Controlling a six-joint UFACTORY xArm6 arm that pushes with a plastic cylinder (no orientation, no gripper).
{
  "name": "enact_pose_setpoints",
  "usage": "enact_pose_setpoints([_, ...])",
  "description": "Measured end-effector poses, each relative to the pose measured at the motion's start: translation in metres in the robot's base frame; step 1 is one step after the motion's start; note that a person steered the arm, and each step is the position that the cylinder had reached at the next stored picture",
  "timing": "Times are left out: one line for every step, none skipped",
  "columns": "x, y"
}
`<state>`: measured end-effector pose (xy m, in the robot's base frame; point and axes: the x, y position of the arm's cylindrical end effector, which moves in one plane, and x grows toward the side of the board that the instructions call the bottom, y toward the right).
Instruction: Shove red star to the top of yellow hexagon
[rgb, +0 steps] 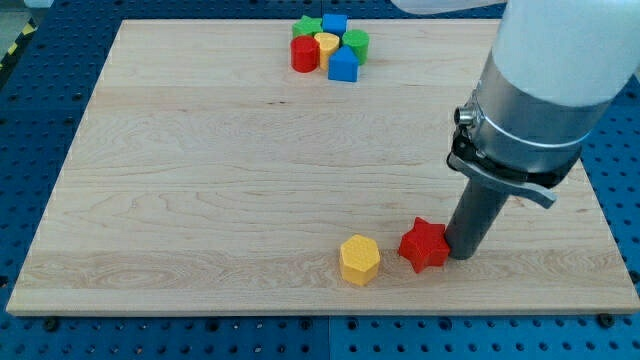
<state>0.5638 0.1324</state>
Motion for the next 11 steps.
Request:
enact_pose_setpoints([0.005, 0.0])
enact_pose_setpoints([0.032, 0.007])
enact_pose_setpoints([0.02, -0.01])
enact_pose_setpoints([0.009, -0.029])
enact_pose_setpoints([-0.001, -0.026])
enact_pose_setpoints([-0.001, -0.007])
enact_pose_setpoints([-0.022, -0.021])
enact_pose_setpoints([-0.022, -0.054])
enact_pose_setpoints([-0.023, -0.072])
enact_pose_setpoints([-0.025, -0.072])
enact_pose_setpoints([-0.038, -0.072])
